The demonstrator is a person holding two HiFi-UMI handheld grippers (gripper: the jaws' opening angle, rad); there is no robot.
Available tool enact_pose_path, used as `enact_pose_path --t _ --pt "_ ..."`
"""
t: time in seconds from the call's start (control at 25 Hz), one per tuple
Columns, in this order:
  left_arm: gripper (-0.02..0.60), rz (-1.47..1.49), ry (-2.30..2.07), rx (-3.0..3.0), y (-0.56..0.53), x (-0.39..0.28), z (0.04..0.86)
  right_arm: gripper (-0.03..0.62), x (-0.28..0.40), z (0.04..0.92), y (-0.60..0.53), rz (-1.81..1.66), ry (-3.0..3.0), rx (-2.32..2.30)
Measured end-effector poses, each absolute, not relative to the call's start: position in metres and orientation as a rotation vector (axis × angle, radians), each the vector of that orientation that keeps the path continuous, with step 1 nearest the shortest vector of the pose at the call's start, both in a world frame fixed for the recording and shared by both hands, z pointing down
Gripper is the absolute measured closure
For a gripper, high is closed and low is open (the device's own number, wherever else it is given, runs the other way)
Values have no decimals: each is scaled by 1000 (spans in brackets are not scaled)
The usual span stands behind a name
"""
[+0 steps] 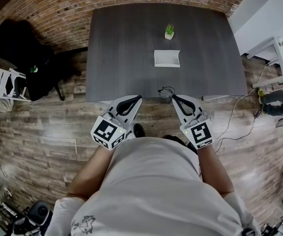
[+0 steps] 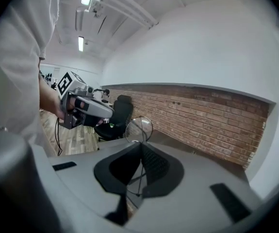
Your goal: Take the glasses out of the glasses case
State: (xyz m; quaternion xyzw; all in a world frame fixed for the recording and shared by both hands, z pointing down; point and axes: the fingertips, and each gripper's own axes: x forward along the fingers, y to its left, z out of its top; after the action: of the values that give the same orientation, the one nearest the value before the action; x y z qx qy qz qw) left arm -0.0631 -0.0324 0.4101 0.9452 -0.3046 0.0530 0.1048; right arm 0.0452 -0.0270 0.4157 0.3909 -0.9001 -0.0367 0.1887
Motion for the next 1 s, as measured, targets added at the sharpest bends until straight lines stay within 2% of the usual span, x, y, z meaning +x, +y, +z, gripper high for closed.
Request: enact_pose_path --t 1.0 --pt "571 111 -1083 2792 101 74 392 580 186 410 113 -178 -2586 961"
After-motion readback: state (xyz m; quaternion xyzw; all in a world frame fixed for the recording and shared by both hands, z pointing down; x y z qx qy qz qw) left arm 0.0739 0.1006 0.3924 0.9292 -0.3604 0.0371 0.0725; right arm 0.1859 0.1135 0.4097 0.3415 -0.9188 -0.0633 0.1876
